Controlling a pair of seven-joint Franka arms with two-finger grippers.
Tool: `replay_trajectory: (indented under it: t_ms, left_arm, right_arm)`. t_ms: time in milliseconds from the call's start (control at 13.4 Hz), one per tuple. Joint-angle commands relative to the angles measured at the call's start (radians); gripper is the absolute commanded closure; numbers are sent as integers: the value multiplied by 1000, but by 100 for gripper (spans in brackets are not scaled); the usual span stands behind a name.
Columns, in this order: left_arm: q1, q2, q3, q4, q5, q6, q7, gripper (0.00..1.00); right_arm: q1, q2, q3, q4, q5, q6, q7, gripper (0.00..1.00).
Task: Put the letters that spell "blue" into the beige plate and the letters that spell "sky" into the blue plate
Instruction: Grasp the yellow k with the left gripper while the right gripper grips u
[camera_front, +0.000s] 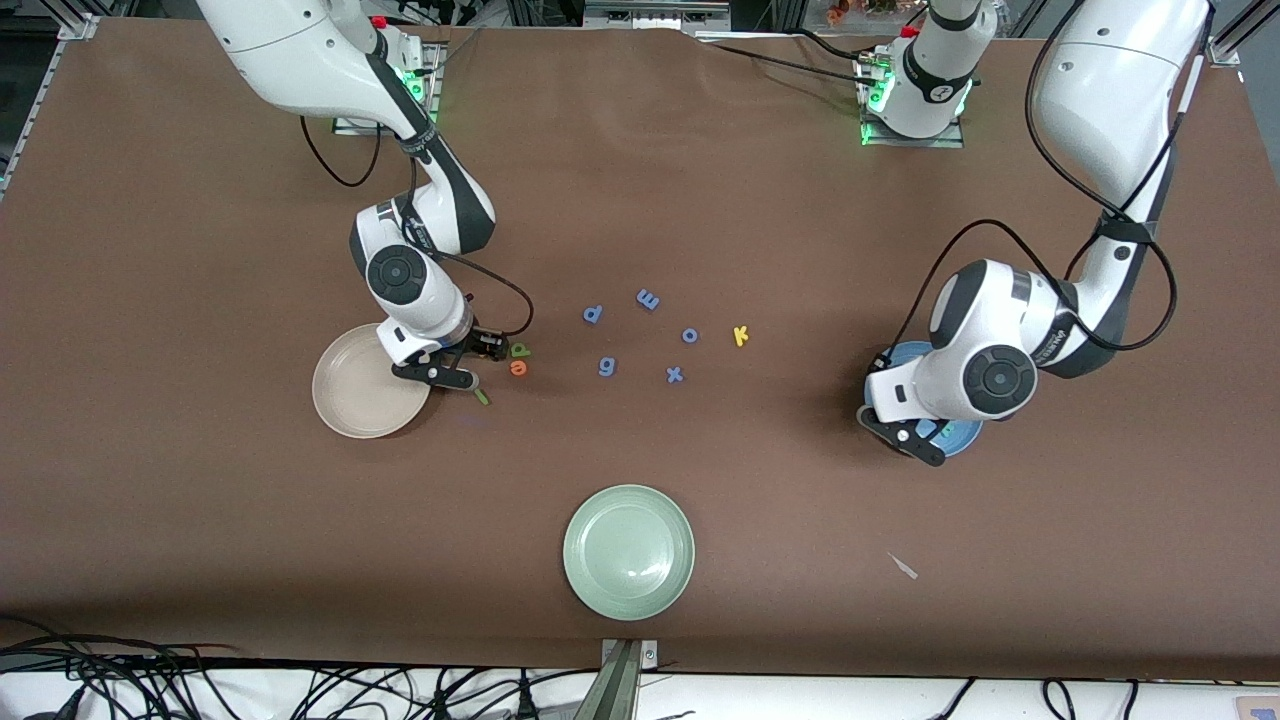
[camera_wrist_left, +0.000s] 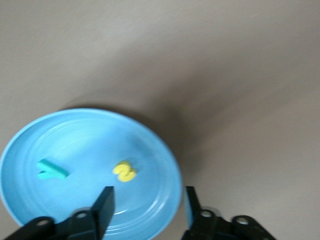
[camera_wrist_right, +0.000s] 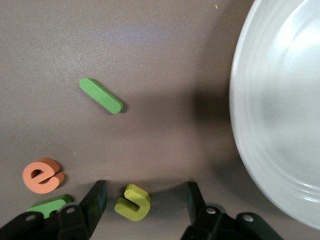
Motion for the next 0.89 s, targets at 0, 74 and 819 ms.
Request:
replay_trajectory:
  t_ms: [0, 74, 819]
  left_arm:
    - [-16, -41, -52, -15, 19, -41, -158, 0]
    - [-16, -40, -85, -15, 19, -40, -259, 0]
    - [-120, -8, -174, -265, 30, 373, -933, 0]
  right_arm:
    - [-1, -15, 1, -31, -19, 10, 34, 38]
    - [-1, -17, 1, -31, -18, 9, 46, 44]
    - [-1, -27, 3, -26, -18, 4, 31, 74]
